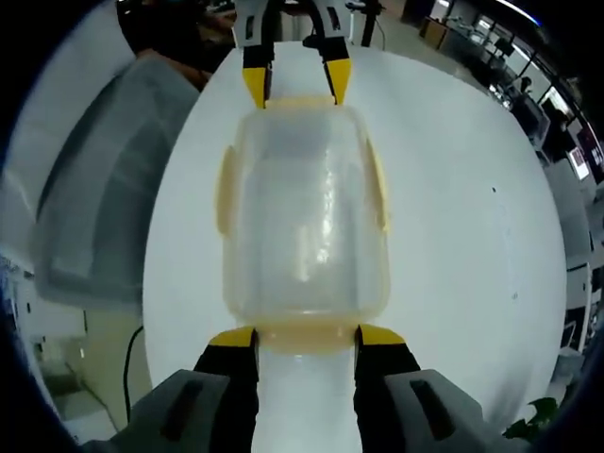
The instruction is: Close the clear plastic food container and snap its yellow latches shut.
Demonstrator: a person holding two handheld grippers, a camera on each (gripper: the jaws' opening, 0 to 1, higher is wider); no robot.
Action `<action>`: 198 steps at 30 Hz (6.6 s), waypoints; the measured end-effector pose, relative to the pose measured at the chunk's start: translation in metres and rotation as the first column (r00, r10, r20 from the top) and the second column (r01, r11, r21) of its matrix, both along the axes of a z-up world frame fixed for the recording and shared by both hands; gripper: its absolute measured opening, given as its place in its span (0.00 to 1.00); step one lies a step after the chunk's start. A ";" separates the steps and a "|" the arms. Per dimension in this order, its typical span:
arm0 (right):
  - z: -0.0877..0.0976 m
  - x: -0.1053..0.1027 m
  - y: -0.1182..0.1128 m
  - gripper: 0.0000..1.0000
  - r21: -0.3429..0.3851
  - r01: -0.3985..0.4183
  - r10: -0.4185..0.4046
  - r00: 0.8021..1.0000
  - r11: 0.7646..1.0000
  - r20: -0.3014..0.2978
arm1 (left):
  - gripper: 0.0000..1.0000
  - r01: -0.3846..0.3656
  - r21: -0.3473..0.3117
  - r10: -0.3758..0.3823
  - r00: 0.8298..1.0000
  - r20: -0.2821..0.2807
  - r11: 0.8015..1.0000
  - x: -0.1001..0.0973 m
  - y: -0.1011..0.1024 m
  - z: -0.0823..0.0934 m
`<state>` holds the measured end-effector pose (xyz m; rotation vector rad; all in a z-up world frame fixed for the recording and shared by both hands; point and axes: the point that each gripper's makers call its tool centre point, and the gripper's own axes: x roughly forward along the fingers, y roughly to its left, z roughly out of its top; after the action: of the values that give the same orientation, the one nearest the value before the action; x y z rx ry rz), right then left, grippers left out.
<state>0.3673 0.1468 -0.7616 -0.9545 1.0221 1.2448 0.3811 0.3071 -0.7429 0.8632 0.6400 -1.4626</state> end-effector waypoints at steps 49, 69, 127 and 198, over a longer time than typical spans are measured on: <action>-0.020 -0.002 -0.033 0.38 -0.032 0.034 -0.035 0.998 0.999 -0.051 | 0.38 0.029 -0.026 -0.030 0.999 -0.027 0.999 0.003 -0.033 -0.020; -0.020 -0.003 -0.032 0.38 -0.039 0.044 -0.046 0.997 0.998 -0.058 | 0.38 0.029 -0.021 -0.030 0.998 -0.048 0.999 0.003 -0.033 -0.030; 0.008 0.014 -0.009 0.40 0.193 0.789 -0.786 0.608 0.584 -0.107 | 0.43 -0.671 -0.060 0.581 0.680 -0.448 0.739 -0.002 -0.035 -0.005; -0.010 0.015 -0.020 0.27 0.137 0.975 -0.949 0.203 0.173 -0.243 | 0.30 -0.714 0.132 0.655 0.532 -0.538 0.688 -0.004 -0.038 -0.032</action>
<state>0.3826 0.1270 -0.7714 0.1448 1.1789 0.2442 0.3768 0.2691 -0.7746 0.0131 1.1718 -0.9580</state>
